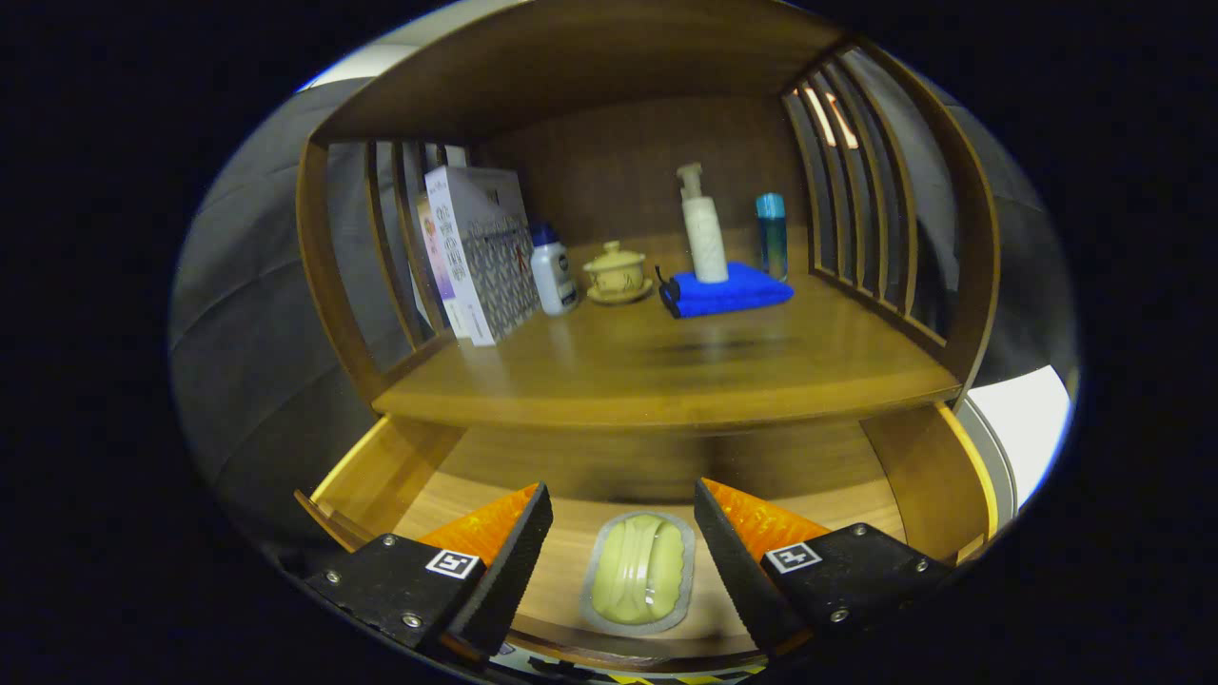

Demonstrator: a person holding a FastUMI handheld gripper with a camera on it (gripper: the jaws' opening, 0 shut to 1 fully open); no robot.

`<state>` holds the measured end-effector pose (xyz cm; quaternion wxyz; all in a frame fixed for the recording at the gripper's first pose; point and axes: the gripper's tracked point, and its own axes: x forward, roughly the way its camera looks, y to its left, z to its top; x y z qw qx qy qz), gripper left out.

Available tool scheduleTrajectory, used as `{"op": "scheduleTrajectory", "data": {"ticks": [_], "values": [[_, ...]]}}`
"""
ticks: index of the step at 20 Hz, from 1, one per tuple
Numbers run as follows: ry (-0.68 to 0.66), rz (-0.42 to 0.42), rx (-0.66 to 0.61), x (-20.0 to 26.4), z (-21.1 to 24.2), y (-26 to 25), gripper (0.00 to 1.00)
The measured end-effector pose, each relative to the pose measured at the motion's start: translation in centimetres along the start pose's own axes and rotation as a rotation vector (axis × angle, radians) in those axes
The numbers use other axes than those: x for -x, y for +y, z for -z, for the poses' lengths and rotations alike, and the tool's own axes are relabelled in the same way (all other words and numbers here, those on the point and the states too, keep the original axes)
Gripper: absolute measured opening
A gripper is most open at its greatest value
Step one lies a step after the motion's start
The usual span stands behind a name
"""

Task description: Pull open the drawer, take out the items inside it, and place them on the countertop above the cabinet.

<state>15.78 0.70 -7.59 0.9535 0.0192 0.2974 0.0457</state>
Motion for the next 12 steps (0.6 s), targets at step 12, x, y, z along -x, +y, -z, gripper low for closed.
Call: {"op": "scheduleTrajectory", "data": {"ticks": [12], "values": [[0.305, -0.026, -0.001, -2.1, 5.1, -0.9, 0.87]]}}
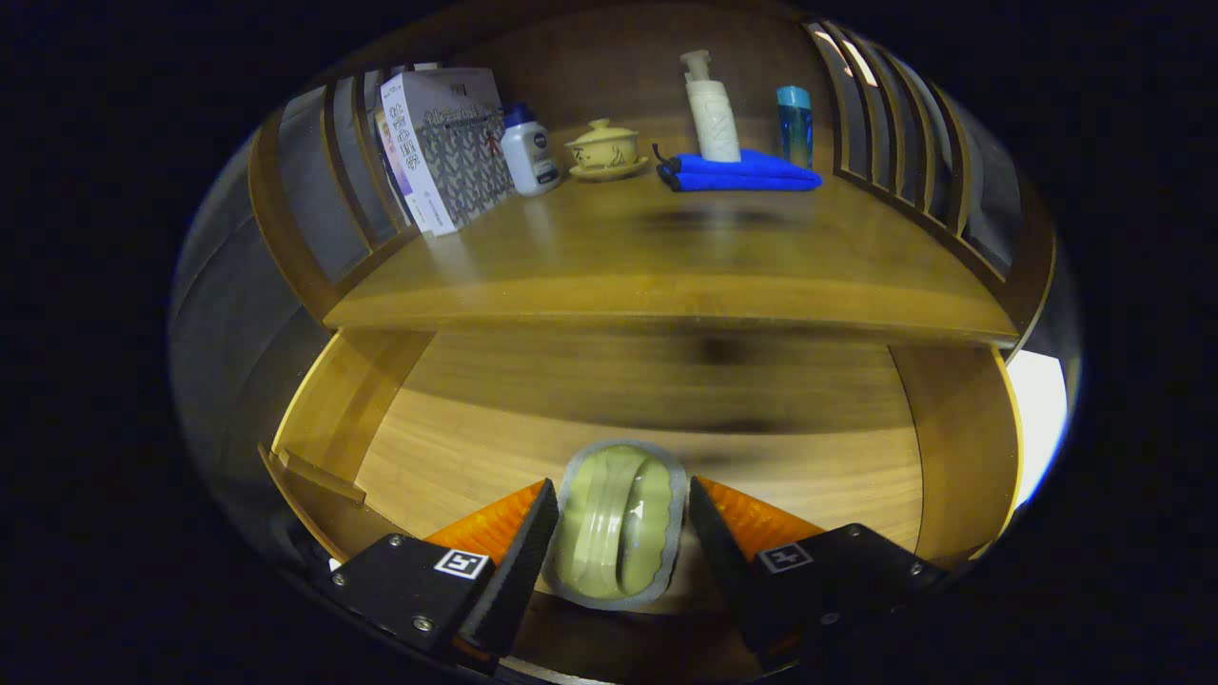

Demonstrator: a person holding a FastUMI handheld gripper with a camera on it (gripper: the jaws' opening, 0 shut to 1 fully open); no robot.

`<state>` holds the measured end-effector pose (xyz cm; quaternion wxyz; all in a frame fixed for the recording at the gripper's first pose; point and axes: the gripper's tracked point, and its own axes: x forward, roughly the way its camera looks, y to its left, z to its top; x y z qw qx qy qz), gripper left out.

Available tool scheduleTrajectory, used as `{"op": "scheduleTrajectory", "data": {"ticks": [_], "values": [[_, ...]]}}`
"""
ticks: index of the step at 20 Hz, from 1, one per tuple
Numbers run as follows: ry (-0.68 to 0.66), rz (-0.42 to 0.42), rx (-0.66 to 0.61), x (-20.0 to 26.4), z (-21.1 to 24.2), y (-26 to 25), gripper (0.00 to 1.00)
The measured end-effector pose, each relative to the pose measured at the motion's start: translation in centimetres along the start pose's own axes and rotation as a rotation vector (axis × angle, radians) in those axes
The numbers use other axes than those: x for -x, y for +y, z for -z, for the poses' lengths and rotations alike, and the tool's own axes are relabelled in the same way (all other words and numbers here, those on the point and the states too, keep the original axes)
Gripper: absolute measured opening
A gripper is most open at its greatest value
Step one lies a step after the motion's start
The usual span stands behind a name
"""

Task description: Pull open the drawer, take out the items inside it, and place them on the countertop above the cabinet.

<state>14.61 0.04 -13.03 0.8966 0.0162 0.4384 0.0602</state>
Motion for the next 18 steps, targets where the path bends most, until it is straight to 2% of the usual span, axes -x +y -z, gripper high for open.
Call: {"op": "scheduleTrajectory", "data": {"ticks": [2, 3, 4, 7, 8, 18], "values": [[-0.011, -0.006, -0.019, -0.2, 0.1, 0.1, 0.77], [-0.009, -0.01, -0.026, -0.4, 0.2, 0.1, 0.66], [-0.001, -0.023, -0.037, -0.2, 0.3, 0.3, 0.61], [-0.009, -0.033, -0.041, -0.2, 0.2, 0.6, 0.26], [-0.02, -0.031, -0.033, -0.2, 0.0, 0.6, 0.22], [-0.214, -0.051, -0.027, 2.6, -3.2, 1.3, 0.2]]}}
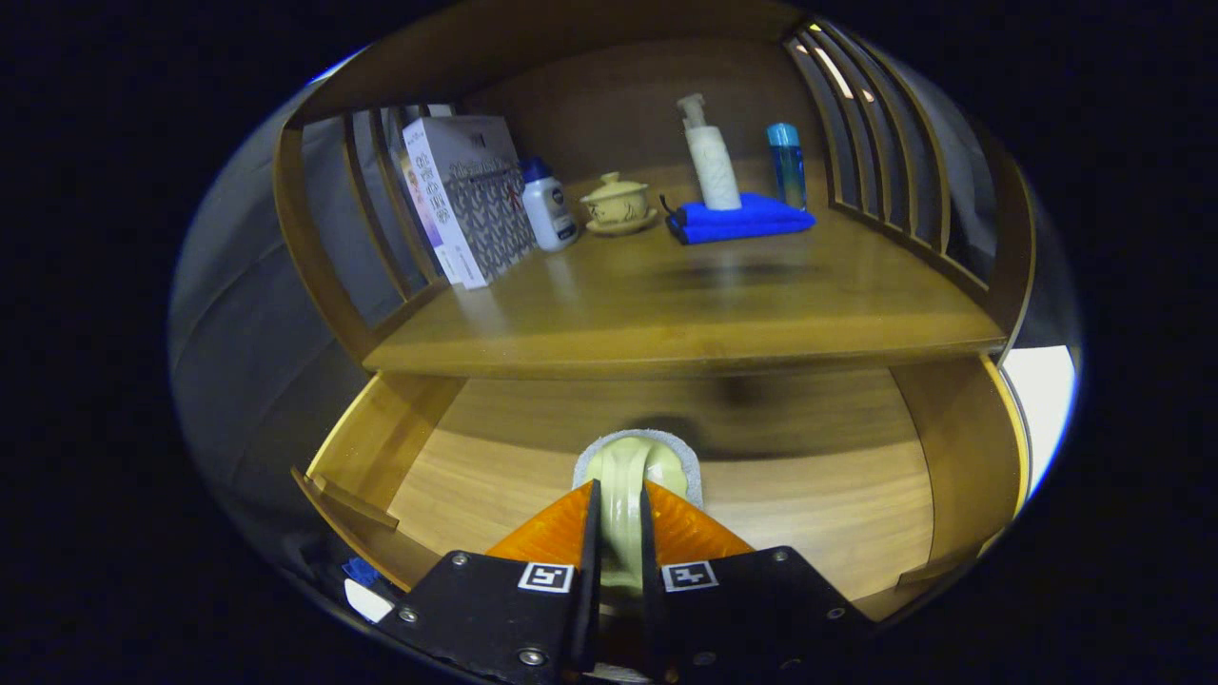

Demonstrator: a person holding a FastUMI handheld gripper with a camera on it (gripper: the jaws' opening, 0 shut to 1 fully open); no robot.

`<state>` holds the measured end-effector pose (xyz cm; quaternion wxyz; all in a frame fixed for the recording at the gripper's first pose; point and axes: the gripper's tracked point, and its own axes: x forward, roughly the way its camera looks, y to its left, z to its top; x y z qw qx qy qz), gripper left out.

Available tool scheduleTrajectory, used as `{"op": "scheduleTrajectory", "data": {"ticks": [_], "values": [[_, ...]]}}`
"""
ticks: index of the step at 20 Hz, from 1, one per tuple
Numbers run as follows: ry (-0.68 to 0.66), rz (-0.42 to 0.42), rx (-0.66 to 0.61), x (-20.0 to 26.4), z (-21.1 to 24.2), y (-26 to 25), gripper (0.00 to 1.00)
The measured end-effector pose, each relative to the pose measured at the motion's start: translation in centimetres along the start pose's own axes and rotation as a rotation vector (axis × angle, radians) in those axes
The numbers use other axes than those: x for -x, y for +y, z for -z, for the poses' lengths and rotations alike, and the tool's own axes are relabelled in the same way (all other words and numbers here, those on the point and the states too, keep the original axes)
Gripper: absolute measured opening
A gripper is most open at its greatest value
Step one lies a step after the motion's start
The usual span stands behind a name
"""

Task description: Pull open the drawer, take out the items inside it, and place them on the countertop above the cabinet.

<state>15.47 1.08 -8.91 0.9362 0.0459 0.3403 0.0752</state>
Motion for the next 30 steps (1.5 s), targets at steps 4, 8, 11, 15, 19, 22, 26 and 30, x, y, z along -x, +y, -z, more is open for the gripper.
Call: {"op": "scheduleTrajectory", "data": {"ticks": [4, 8, 11, 15, 19, 22, 26, 30], "values": [[-0.065, -0.014, -0.004, 1.6, -1.7, 0.5, 0.2], [-0.12, -0.013, 0.042, 3.2, -3.0, 1.1, 0.2], [-0.158, -0.016, 0.09, 4.1, -4.2, 1.9, 0.2], [-0.2, -0.012, 0.131, 4.6, -6.1, 3.0, 0.2], [-0.215, -0.002, 0.137, 4.5, -7.9, 3.5, 0.2], [-0.235, 0.023, 0.133, 3.6, -9.6, 3.2, 0.2], [-0.242, 0.038, 0.089, 2.5, -11.2, 2.5, 0.2], [-0.238, 0.038, 0.003, 1.2, -13.0, 1.7, 0.2]]}}
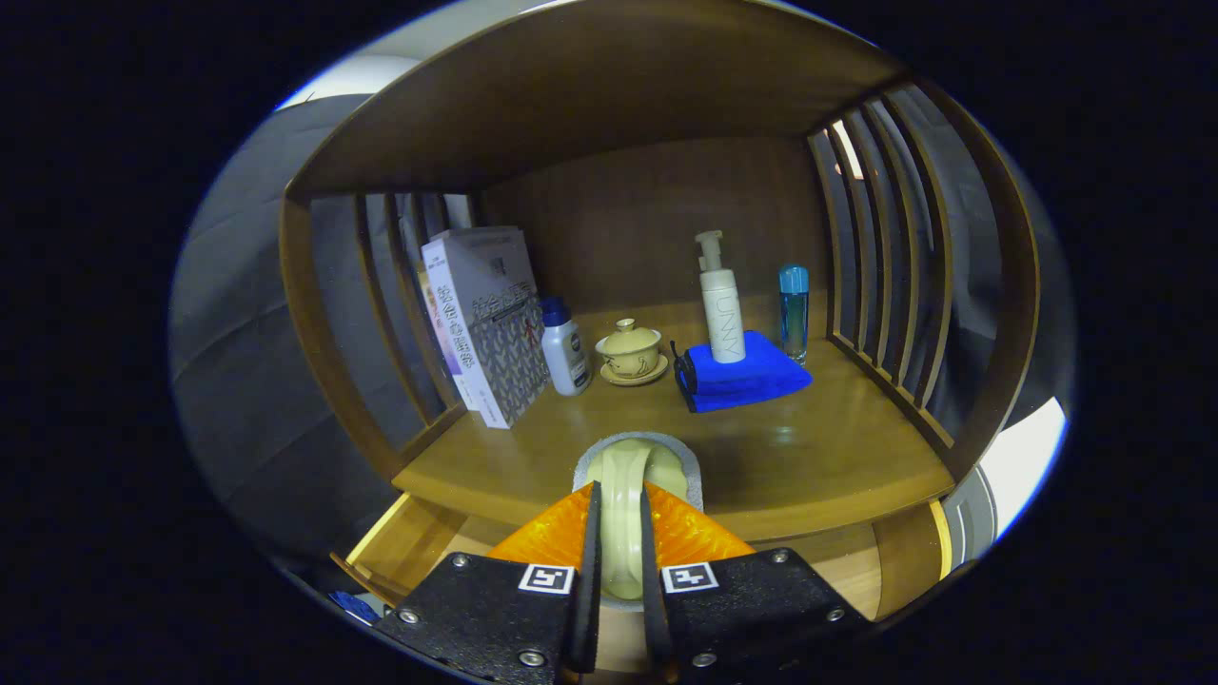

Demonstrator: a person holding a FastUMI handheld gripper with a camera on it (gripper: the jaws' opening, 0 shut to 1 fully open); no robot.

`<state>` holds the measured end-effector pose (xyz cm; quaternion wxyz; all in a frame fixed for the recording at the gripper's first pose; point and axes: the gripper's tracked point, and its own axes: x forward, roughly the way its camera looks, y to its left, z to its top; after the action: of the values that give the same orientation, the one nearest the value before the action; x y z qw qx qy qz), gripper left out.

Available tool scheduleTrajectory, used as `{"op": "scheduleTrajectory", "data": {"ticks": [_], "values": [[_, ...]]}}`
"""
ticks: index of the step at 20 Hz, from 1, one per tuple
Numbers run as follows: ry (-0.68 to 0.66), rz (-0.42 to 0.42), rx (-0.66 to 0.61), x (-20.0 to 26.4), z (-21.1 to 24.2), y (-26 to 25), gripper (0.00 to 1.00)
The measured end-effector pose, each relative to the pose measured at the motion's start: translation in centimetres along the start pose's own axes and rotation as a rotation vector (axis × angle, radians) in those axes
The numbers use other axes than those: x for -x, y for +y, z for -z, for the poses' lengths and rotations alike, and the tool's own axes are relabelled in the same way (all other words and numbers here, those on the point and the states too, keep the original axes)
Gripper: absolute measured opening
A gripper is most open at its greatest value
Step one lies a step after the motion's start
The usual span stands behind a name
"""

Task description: Pull open the drawer, take out the items inside it, and place them on the countertop above the cabinet.

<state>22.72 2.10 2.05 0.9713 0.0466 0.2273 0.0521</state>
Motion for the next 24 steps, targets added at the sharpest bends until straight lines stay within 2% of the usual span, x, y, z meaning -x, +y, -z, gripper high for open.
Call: {"op": "scheduleTrajectory", "data": {"ticks": [8, 10, 17, 23, 24], "values": [[0.032, 0.046, -0.073, -4.2, -1.6, -1.5, 0.19], [0.05, 0.033, -0.096, -5.3, -1.7, -1.2, 0.2], [0.005, 0.05, 0.016, -7.3, -2.7, -1.4, 0.25], [-0.128, 0.105, 0.092, -4.2, -4.4, -1.3, 0.94], [-0.163, 0.105, 0.091, -3.4, -4.8, -1.0, 0.95]]}}
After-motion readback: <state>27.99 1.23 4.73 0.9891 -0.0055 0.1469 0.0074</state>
